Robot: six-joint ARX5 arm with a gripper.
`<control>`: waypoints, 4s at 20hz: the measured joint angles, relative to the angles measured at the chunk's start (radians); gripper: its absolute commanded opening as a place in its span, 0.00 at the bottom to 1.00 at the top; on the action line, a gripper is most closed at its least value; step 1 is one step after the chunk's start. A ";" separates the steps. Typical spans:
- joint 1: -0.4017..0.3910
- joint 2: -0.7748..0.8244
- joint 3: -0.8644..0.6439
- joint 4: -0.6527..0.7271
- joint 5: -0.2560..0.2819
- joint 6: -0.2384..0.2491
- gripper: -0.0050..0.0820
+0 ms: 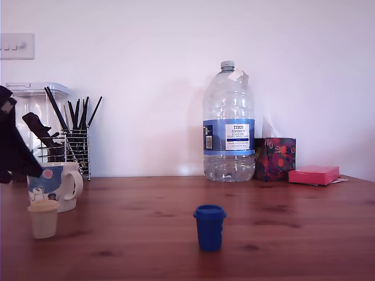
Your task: Pick up the coffee capsules from the table one by one and drop them inside the nearest coffee cup
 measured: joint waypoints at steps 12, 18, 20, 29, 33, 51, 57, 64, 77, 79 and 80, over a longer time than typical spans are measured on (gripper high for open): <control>0.000 0.068 -0.217 0.550 -0.076 0.016 0.81; 0.000 0.346 -0.217 0.776 -0.082 0.028 0.81; 0.000 0.435 -0.217 0.848 -0.082 0.034 0.81; 0.000 0.644 -0.122 0.898 -0.097 0.036 0.81; 0.001 0.727 -0.090 0.894 -0.098 0.036 0.81; 0.010 0.727 -0.067 0.819 -0.108 0.036 0.23; 0.010 0.727 -0.066 0.850 -0.053 0.036 0.20; 0.010 0.724 0.069 0.858 0.133 0.052 0.20; 0.109 0.658 0.412 0.387 -0.041 0.228 0.20; 0.140 0.658 0.433 0.327 -0.044 0.227 0.20; 0.154 0.658 0.442 0.295 -0.045 0.228 0.20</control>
